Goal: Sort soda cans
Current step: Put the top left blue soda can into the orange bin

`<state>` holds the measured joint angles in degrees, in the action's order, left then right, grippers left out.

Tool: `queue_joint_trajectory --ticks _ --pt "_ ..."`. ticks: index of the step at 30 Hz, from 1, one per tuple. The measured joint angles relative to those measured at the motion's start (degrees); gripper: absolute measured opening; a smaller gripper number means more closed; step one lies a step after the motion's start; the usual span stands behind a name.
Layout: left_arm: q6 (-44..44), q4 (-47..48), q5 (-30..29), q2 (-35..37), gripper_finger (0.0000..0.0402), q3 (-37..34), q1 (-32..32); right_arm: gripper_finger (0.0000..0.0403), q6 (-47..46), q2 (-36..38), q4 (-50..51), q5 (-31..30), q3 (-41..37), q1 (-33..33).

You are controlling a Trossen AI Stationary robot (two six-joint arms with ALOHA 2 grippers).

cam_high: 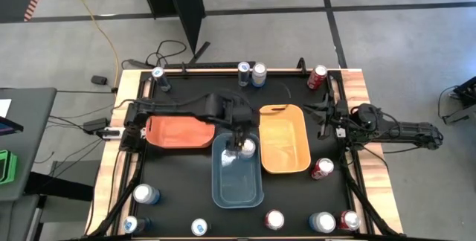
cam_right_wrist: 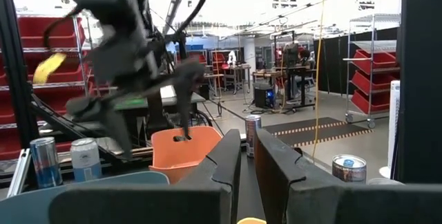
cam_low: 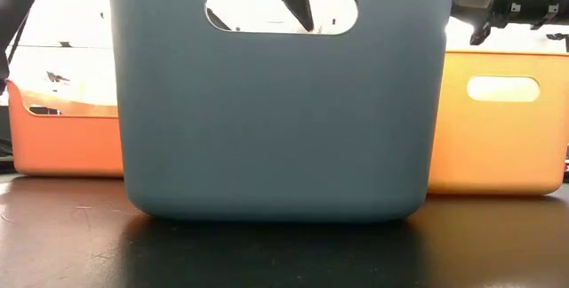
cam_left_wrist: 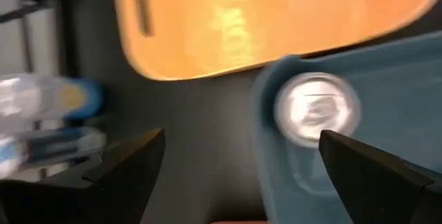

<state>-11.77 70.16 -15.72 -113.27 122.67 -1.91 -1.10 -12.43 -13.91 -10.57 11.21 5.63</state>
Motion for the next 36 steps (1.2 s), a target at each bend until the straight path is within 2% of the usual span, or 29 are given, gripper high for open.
queue_joint_trajectory --ticks 5,13,18,22,27,33,36 --pt "2.9 -0.42 -2.14 6.3 0.038 -1.05 5.53 0.0062 -0.44 0.02 0.17 0.0 -0.01 -0.04" --pt "13.97 0.75 -12.89 18.95 0.038 -7.34 17.13 0.0062 -0.5 0.02 -0.15 0.18 -0.01 -1.62" --pt "23.25 7.04 -13.52 23.58 0.038 -11.01 27.36 0.0062 -0.28 0.01 -1.57 0.18 -0.01 -1.86" --pt "28.27 12.32 -13.52 23.66 0.038 -14.45 35.7 0.0062 -0.07 0.01 -2.17 0.18 -0.01 -1.88" --pt "29.86 15.39 -12.99 21.82 0.038 -19.19 44.45 0.0062 0.07 0.02 -3.44 0.18 0.0 -1.88" --pt "29.16 13.44 -12.94 20.38 0.038 -24.53 51.95 0.0062 0.06 0.02 -3.39 0.2 0.01 -1.88" --pt "28.06 10.76 -10.4 20.35 0.0381 -26.98 54.68 0.0062 0.04 0.02 -3.23 0.2 0.01 -1.9"
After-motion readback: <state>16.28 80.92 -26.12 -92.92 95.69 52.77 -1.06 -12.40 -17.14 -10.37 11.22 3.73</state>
